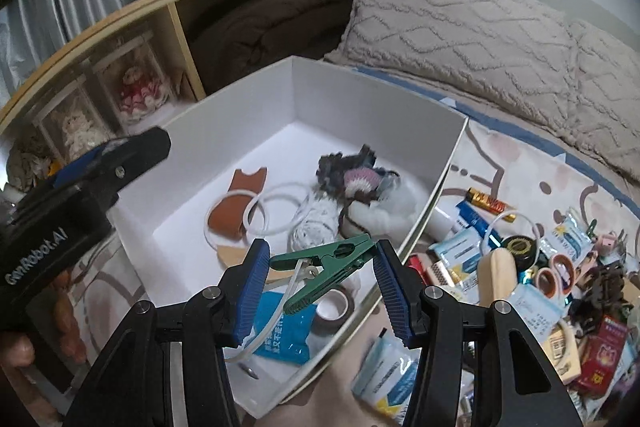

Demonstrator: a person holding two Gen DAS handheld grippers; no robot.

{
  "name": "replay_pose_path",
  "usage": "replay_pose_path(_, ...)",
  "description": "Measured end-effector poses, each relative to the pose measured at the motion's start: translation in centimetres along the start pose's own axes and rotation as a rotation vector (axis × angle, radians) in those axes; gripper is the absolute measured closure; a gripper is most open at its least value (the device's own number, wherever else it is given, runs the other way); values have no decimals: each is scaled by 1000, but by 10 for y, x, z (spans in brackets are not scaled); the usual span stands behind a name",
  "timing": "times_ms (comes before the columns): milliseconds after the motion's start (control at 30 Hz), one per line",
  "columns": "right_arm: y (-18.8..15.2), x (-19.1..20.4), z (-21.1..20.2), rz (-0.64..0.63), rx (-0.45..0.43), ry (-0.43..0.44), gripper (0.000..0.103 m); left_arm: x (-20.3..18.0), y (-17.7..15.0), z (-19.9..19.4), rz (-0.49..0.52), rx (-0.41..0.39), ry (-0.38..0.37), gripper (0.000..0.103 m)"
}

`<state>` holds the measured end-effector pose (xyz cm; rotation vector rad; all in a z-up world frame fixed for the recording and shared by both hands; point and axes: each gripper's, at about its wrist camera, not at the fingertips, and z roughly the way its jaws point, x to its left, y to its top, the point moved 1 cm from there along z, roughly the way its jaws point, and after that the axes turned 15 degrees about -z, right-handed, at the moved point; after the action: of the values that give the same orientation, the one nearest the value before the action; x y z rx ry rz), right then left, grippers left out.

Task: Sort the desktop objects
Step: 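Lower the green clip into the shoebox and open the right gripper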

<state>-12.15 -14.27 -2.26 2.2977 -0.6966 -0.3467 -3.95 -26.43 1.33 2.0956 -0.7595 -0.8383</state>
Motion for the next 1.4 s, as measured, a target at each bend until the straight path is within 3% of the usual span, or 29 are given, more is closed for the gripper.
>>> replay_pose_path(467,-3,21,18,-25,60,52,49,6,-3,15,25,22,54,20)
replay_pose_path(1100,-2,23,23,-21,65,31,48,12,-8,34,47,67,94,20)
replay_pose_path(1233,-3,25,24,-25,64,40,37,13,-8,36,46,73,93,20)
replay_pose_path(1400,-3,29,26,-52,73,17,36,14,-9,39,53,81,99,20)
